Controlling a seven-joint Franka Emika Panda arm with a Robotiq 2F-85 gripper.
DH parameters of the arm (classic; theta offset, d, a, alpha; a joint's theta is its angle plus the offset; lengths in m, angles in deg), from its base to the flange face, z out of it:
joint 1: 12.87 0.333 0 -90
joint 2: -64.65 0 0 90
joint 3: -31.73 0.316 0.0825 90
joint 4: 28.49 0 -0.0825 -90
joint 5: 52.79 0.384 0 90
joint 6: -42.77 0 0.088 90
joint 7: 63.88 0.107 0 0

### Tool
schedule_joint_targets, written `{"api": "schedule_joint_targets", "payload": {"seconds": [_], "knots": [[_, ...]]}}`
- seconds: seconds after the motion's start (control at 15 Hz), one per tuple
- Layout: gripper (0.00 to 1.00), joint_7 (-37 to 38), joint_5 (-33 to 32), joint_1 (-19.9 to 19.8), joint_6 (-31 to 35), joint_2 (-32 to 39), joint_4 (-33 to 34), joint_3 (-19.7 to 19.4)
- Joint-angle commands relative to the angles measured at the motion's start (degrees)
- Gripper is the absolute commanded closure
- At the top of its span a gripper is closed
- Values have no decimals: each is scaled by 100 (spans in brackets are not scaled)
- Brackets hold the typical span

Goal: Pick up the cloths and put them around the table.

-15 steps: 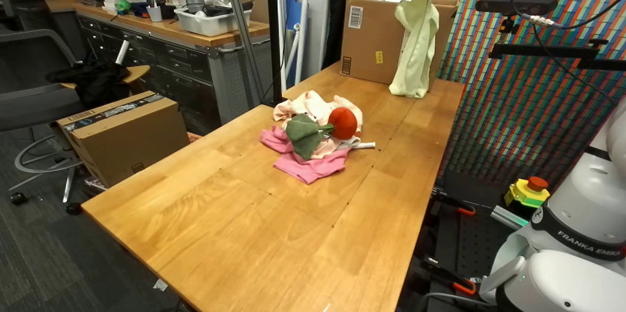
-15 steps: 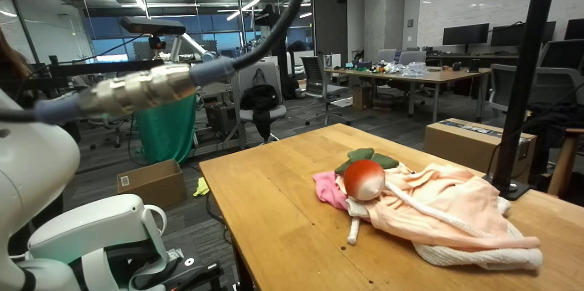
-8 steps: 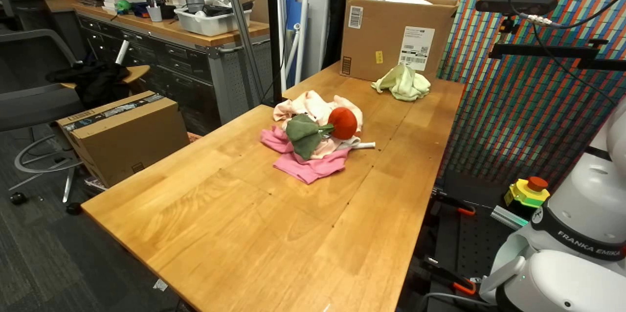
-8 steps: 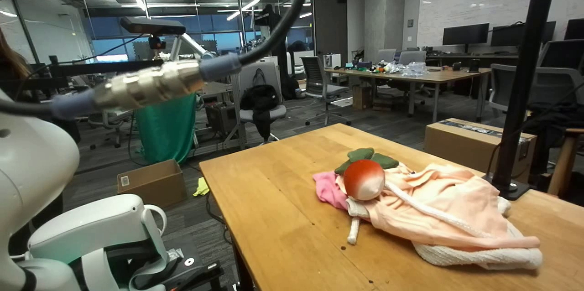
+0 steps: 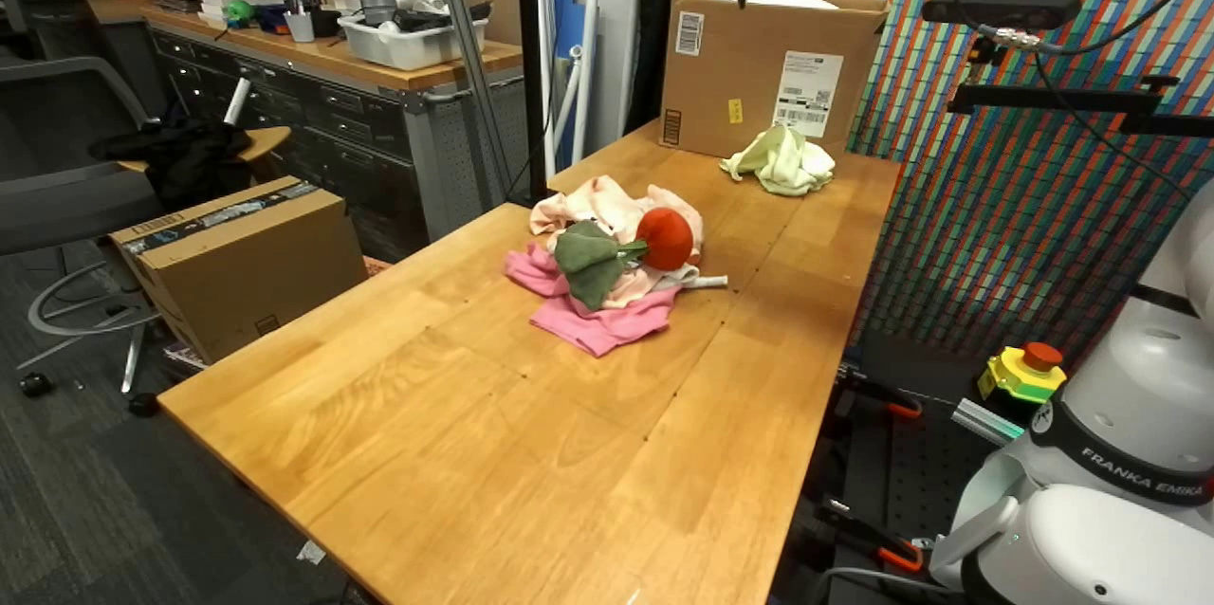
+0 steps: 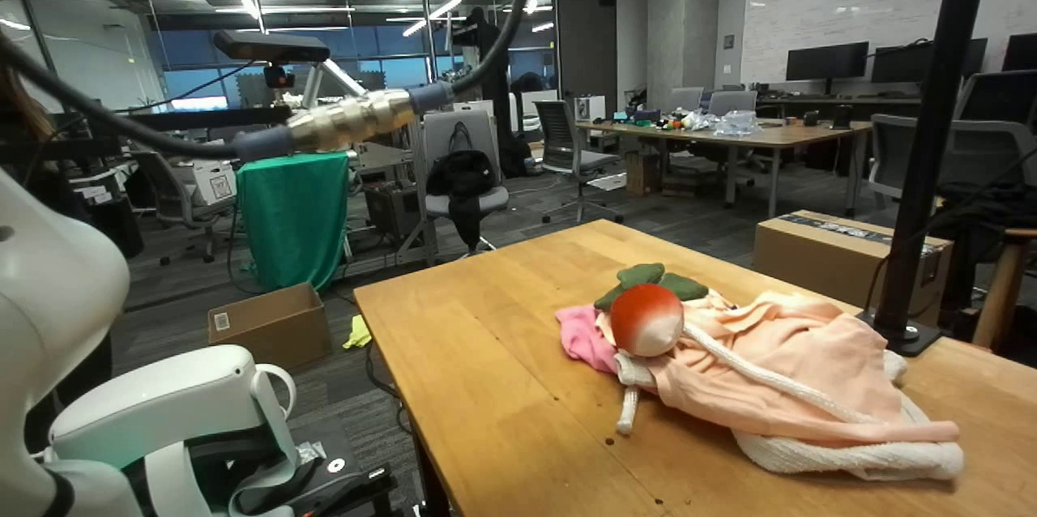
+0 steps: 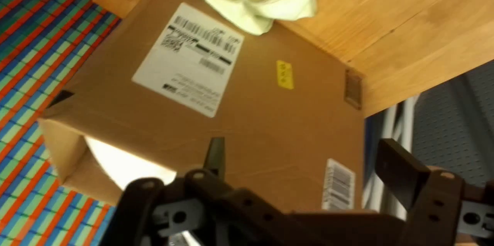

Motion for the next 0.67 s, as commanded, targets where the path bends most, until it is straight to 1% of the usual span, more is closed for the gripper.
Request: {"api": "schedule_joint_targets", "payload": {"seconds": [0.0, 0.27, 0.6], "knots": [[0, -613, 807, 304, 101, -225, -381, 312], [0, -1373, 1743, 617, 90, -187, -704, 637], [0, -2759, 2743, 873, -29, -136, -1075, 822]]}}
